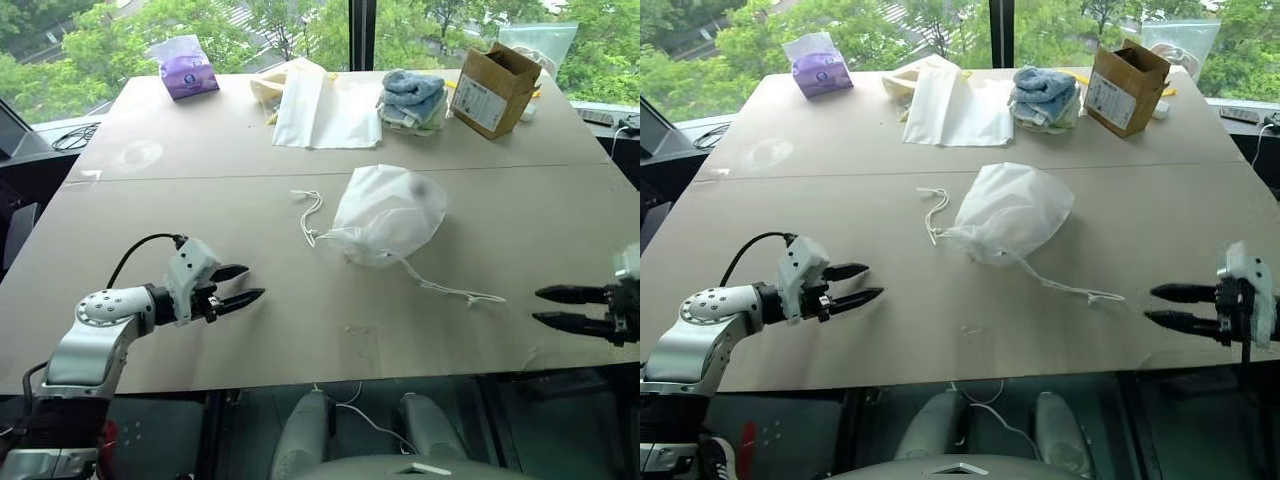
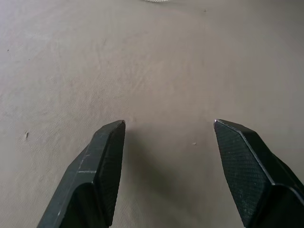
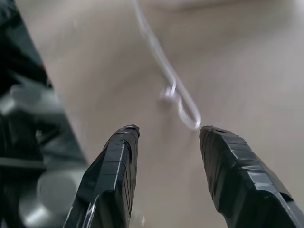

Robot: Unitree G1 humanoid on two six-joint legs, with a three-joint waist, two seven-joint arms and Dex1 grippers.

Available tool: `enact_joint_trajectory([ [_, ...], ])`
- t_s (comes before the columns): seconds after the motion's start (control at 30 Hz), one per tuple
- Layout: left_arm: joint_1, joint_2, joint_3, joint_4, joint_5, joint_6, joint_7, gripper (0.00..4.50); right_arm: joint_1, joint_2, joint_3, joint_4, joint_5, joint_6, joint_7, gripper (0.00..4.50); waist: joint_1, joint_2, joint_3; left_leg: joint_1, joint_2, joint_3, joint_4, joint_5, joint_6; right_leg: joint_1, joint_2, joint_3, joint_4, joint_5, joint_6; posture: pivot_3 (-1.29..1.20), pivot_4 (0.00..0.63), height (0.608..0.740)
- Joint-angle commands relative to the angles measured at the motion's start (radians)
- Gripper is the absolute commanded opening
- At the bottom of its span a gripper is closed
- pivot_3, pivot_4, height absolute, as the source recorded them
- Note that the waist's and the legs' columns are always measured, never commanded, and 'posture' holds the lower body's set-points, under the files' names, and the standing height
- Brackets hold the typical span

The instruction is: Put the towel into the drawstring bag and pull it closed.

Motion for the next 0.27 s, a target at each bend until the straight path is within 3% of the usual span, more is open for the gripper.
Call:
enact_joint_trajectory([
  [0.03, 0.01, -0.022, 0.017, -0.055, 0.006, -0.042, 0.026, 3.02, -0.005, 0.062, -0.022, -0.051, -0.011, -0.034, -0.072, 2.21, 0.003, 0.0, 0.0, 0.001, 0.0, 0.0, 0.0, 0.0, 0.0, 0.001, 0.0, 0.0, 0.0, 0.0, 0.0, 0.0, 0.15, 0.74],
  [0.27, 0.066, -0.048, 0.025, -0.152, -0.025, -0.027, 0.033, 3.02, 0.061, 0.188, 0.024, 0.018, -0.196, -0.25, -0.154, 2.21, 0.013, 0.0, 0.0, -0.004, -0.001, -0.002, 0.0, 0.0, 0.0, -0.002, -0.002, -0.002, -0.002, 0.0, 0.0, 0.0, 0.15, 0.74],
])
